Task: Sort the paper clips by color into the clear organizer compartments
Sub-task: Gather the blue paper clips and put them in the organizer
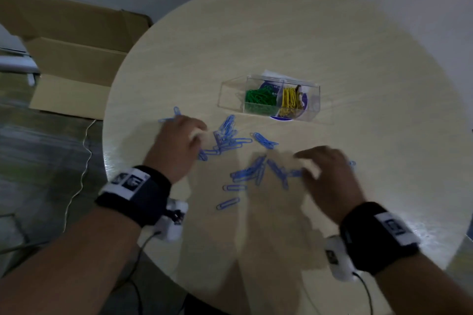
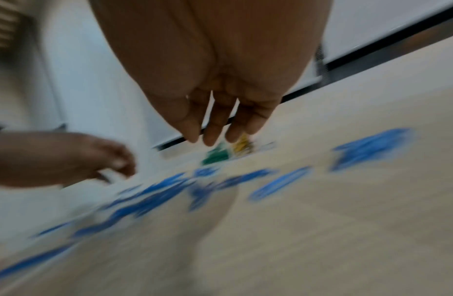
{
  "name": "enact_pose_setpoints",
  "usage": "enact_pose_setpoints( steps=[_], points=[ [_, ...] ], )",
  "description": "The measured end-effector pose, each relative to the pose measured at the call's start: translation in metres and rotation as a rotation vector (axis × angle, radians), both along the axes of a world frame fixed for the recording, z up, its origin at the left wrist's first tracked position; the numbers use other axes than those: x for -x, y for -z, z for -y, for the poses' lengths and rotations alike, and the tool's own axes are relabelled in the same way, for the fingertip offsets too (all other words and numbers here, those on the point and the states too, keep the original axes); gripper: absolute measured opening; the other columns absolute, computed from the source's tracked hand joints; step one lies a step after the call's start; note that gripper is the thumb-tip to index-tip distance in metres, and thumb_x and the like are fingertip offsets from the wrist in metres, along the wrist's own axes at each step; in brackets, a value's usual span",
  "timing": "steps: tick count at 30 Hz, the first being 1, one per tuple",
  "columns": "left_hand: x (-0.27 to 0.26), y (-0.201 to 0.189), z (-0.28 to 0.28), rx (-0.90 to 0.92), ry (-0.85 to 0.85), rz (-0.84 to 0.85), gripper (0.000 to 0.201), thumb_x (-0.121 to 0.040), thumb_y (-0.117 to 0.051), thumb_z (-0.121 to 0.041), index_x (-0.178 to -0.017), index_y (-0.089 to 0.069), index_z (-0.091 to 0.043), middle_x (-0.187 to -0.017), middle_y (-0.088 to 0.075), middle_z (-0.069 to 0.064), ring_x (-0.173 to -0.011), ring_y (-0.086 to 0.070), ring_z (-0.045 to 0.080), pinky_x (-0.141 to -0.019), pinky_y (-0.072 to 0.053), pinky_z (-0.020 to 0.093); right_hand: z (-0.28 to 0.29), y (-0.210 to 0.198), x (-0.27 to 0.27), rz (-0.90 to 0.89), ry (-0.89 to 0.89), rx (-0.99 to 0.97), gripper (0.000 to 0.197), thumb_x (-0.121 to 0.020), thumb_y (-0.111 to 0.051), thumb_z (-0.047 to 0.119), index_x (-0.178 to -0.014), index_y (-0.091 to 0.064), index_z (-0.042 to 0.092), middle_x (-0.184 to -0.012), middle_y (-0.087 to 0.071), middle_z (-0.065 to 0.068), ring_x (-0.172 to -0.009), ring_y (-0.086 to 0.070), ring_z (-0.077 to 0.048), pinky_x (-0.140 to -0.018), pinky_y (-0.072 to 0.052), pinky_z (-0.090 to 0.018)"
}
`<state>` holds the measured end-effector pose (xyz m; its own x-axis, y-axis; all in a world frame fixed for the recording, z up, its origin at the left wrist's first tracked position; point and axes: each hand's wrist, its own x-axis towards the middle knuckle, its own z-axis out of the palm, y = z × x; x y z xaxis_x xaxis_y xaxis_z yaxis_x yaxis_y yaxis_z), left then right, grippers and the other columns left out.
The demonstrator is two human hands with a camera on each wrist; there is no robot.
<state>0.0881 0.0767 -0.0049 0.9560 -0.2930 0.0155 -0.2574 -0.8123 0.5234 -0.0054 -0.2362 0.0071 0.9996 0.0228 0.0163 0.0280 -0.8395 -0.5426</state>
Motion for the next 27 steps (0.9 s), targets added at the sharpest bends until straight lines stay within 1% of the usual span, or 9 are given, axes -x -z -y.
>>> enact_pose_setpoints(
  steps=[4, 7, 10, 14, 16, 19, 22, 24, 27],
  points=[
    [-0.044, 0.009, -0.05, -0.34, -0.187, -0.122, 0.046, -0.094, -0.047, -0.018, -0.14, -0.045, -0.025, -0.14, -0.043, 0.012, -0.119, -0.043, 0.042, -0.1, -0.039, 0.051, 0.064, 0.007, -0.001, -0.195, 0.301, 0.199, 0.061, -0.07, -0.054, 0.04, -0.125, -0.06, 0.017, -0.123, -0.059, -0.016, -0.115, -0.053, -0.035, -0.099, -0.035, -0.042],
    [-0.047, 0.02, -0.047, -0.342, -0.037, -0.094, 0.04, -0.092, -0.046, -0.013, -0.131, -0.056, -0.016, -0.135, -0.049, 0.015, -0.116, -0.046, 0.044, -0.101, -0.038, 0.048, 0.058, 0.017, 0.009, -0.288, 0.207, 0.261, 0.069, -0.065, -0.06, 0.058, -0.122, -0.061, 0.021, -0.12, -0.057, -0.014, -0.112, -0.052, -0.036, -0.096, -0.036, -0.041],
    [-0.027, 0.023, -0.028, -0.294, 0.053, -0.041, 0.037, -0.081, -0.055, -0.005, -0.116, -0.065, -0.009, -0.122, -0.055, 0.017, -0.104, -0.054, 0.044, -0.095, -0.045, 0.045, 0.028, 0.026, 0.022, -0.266, 0.173, 0.215, 0.058, -0.063, -0.078, 0.03, -0.118, -0.063, 0.016, -0.111, -0.054, -0.016, -0.101, -0.054, -0.039, -0.092, -0.041, -0.041],
    [0.006, 0.026, 0.017, -0.042, 0.173, -0.072, 0.041, -0.073, -0.051, -0.005, -0.109, -0.07, -0.009, -0.108, -0.063, 0.012, -0.095, -0.059, 0.034, -0.089, -0.048, 0.039, -0.014, 0.035, 0.008, -0.182, 0.165, 0.016, 0.039, -0.07, -0.066, 0.001, -0.108, -0.067, 0.006, -0.102, -0.053, -0.017, -0.088, -0.059, -0.04, -0.085, -0.051, -0.042],
    [0.015, 0.02, 0.037, 0.072, 0.203, -0.117, 0.042, -0.079, -0.049, -0.003, -0.114, -0.07, -0.01, -0.11, -0.063, 0.009, -0.1, -0.059, 0.027, -0.093, -0.045, 0.032, -0.028, 0.031, -0.009, -0.154, 0.123, -0.077, 0.039, -0.073, -0.064, -0.001, -0.111, -0.067, 0.008, -0.106, -0.057, -0.016, -0.092, -0.061, -0.037, -0.087, -0.05, -0.039],
    [0.024, 0.006, 0.031, 0.19, 0.064, -0.065, 0.036, -0.082, -0.051, -0.004, -0.112, -0.07, -0.011, -0.109, -0.063, 0.007, -0.102, -0.059, 0.021, -0.097, -0.041, 0.023, -0.026, 0.016, -0.021, -0.104, 0.098, -0.112, 0.046, -0.076, -0.066, 0.003, -0.12, -0.064, 0.019, -0.119, -0.062, -0.006, -0.105, -0.058, -0.027, -0.094, -0.043, -0.031],
    [0.043, -0.009, -0.005, -0.007, -0.191, -0.015, 0.014, -0.084, -0.061, -0.026, -0.096, -0.066, -0.023, -0.094, -0.059, 0.002, -0.088, -0.06, 0.024, -0.086, -0.048, 0.034, -0.004, 0.003, -0.01, -0.041, 0.223, -0.04, 0.039, -0.075, -0.073, 0.013, -0.113, -0.065, 0.02, -0.111, -0.066, -0.006, -0.094, -0.061, -0.032, -0.091, -0.044, -0.038],
    [0.061, -0.012, -0.023, -0.144, -0.296, -0.145, 0.017, -0.082, -0.068, -0.036, -0.093, -0.061, -0.025, -0.09, -0.056, 0.002, -0.083, -0.061, 0.028, -0.077, -0.05, 0.038, 0.015, 0.005, 0.004, -0.052, 0.338, 0.039, 0.039, -0.071, -0.078, 0.017, -0.108, -0.066, 0.015, -0.104, -0.064, -0.013, -0.095, -0.059, -0.037, -0.091, -0.044, -0.044],
    [0.08, -0.001, -0.03, -0.12, -0.239, -0.269, 0.027, -0.078, -0.069, -0.032, -0.101, -0.059, -0.023, -0.096, -0.052, 0.004, -0.088, -0.063, 0.031, -0.078, -0.051, 0.041, 0.032, 0.014, 0.014, -0.183, 0.478, 0.062, 0.036, -0.07, -0.077, 0.016, -0.104, -0.066, 0.012, -0.1, -0.06, -0.02, -0.099, -0.055, -0.042, -0.092, -0.043, -0.046]
  ],
)
